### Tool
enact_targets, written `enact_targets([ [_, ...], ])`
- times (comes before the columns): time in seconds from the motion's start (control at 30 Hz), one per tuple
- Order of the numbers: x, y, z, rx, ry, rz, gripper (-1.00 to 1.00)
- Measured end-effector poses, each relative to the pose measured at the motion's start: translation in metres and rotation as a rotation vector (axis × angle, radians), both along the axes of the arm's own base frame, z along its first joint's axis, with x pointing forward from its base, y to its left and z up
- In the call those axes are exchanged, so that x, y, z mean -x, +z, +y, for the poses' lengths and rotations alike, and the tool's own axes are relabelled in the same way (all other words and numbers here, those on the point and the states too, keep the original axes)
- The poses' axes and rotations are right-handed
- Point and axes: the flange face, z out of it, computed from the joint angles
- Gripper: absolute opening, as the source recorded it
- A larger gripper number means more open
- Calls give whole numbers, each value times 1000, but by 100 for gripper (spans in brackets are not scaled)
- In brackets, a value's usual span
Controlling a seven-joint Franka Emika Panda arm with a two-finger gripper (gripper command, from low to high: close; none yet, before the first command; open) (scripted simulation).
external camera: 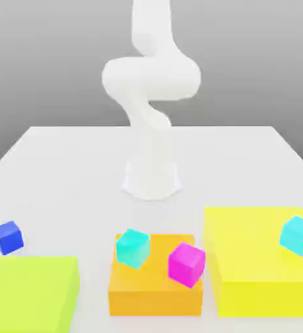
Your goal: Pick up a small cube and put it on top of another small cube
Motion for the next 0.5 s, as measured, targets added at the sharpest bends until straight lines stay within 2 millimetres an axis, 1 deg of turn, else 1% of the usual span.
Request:
enact_targets([
  [0.1,-31,-60,-47,-59,-65,93,0],
  [0.17,-44,-101,-77,-95,-112,151,0],
  [0.23,-51,-143,-107,-128,-163,207,0],
  [0.3,-52,-185,-136,-159,-218,262,0],
  [0.37,-47,-227,-164,-186,-275,316,0],
  [0.43,-37,-269,-190,-211,-337,370,0],
  [0.5,-21,-309,-215,-232,-400,424,0],
])
